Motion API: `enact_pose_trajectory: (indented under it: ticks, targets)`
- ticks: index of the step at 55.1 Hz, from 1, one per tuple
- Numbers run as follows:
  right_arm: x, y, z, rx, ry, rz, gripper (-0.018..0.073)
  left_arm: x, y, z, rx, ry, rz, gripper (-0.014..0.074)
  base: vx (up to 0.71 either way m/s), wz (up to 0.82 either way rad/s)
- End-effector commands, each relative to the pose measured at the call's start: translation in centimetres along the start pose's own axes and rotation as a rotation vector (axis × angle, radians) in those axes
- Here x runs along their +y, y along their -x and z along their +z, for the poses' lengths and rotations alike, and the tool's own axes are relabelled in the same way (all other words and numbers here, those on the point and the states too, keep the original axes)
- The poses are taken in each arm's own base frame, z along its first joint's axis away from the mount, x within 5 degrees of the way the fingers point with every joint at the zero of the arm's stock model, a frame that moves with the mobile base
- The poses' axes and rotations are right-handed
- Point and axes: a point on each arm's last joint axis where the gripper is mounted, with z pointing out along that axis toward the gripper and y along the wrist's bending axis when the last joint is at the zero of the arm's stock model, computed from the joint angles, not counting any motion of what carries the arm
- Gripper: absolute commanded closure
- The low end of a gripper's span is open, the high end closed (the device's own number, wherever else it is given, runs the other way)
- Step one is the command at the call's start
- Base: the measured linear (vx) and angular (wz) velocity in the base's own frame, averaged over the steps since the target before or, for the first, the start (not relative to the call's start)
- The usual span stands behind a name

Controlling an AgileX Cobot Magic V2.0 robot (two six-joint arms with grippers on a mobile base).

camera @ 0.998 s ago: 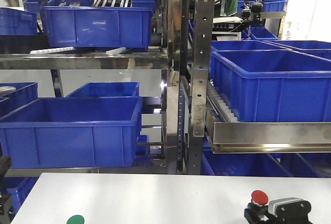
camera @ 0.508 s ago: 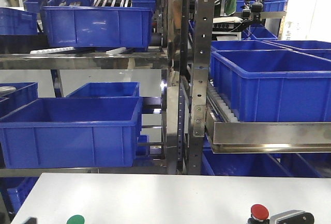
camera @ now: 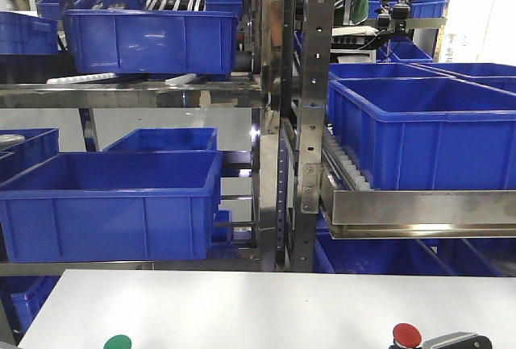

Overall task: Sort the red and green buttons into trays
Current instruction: 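Lower the left gripper onto the green button and close on it, then lift the green button with the left gripper and red with the right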

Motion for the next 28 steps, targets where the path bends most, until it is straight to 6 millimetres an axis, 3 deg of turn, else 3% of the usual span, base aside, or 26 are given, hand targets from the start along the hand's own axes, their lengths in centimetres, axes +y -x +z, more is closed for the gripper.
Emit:
enact_pose_trajectory:
  ticks: [1, 18, 28]
  targets:
    - [-0.1, 3.4, -0.5, -0.254, 0.002, -0.029, 0.0573, 0.0, 1.3, 1.0, -0.131, -0.015, 0.026, 0.0073, 0.00, 0.00]
    - [-0.1, 3.4, -0.5, -0.254, 0.002, -0.029, 0.0570, 0.6, 0.3, 3.9, -0.111, -0.021, 0.010, 0.0073, 0.00, 0.00]
    - [-0.1, 3.4, -0.5, -0.254, 0.002, -0.029, 0.0570, 0.9, 0.7, 5.6, -0.125, -0.020, 0.012, 0.0073, 0.00, 0.00]
